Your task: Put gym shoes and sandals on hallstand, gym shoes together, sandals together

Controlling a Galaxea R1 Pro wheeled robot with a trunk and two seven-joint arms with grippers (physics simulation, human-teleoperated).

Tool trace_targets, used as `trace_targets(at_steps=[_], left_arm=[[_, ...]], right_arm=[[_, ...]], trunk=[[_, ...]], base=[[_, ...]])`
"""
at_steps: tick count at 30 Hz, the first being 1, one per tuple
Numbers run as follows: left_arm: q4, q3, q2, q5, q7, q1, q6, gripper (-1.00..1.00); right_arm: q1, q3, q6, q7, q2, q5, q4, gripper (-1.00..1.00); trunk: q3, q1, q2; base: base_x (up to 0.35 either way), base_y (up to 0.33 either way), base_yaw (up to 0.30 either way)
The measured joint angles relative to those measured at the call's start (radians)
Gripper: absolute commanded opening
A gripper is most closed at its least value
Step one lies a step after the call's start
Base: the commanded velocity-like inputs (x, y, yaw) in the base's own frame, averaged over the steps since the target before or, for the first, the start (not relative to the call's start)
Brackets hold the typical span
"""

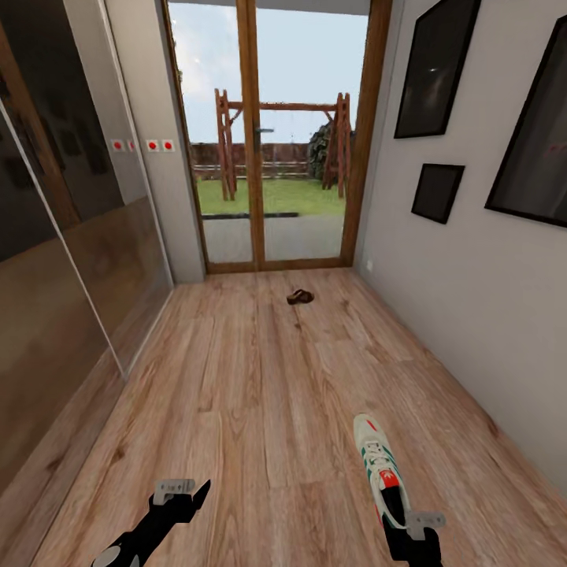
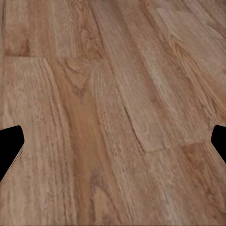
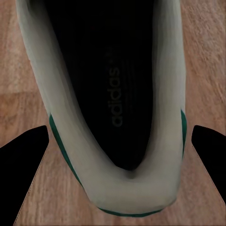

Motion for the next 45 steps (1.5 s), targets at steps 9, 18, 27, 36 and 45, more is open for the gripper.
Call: trace_targets(at_steps=[9, 18, 27, 36, 45], left_arm=[[0.000, 0.000, 0.000, 0.000, 0.000, 0.000, 0.000, 1.00], [0.000, 0.001, 0.000, 0.000, 0.000, 0.000, 0.000, 1.00], [0.000, 0.001, 0.000, 0.000, 0.000, 0.000, 0.000, 1.00], [0.000, 0.002, 0.001, 0.000, 0.000, 0.000, 0.000, 1.00], [0.000, 0.002, 0.001, 0.001, 0.000, 0.000, 0.001, 1.00]], right_arm=[[0.000, 0.001, 0.000, 0.001, 0.000, 0.000, 0.007, -1.00], [0.000, 0.000, 0.000, 0.001, 0.000, 0.000, 0.008, -1.00], [0.000, 0.000, 0.000, 0.001, 0.000, 0.000, 0.008, -1.00], [0.000, 0.000, 0.000, 0.003, 0.000, 0.000, 0.008, -1.00], [0.000, 0.000, 0.000, 0.003, 0.000, 0.000, 0.008, -1.00]], trunk=[[0.000, 0.000, 0.000], [0.000, 0.000, 0.000], [0.000, 0.000, 0.000], [0.000, 0.000, 0.000], [0.000, 0.000, 0.000]], base=[[0.338, 0.000, 0.000], [0.338, 0.000, 0.000], [0.338, 0.000, 0.000], [0.338, 0.000, 0.000], [0.338, 0.056, 0.000]])
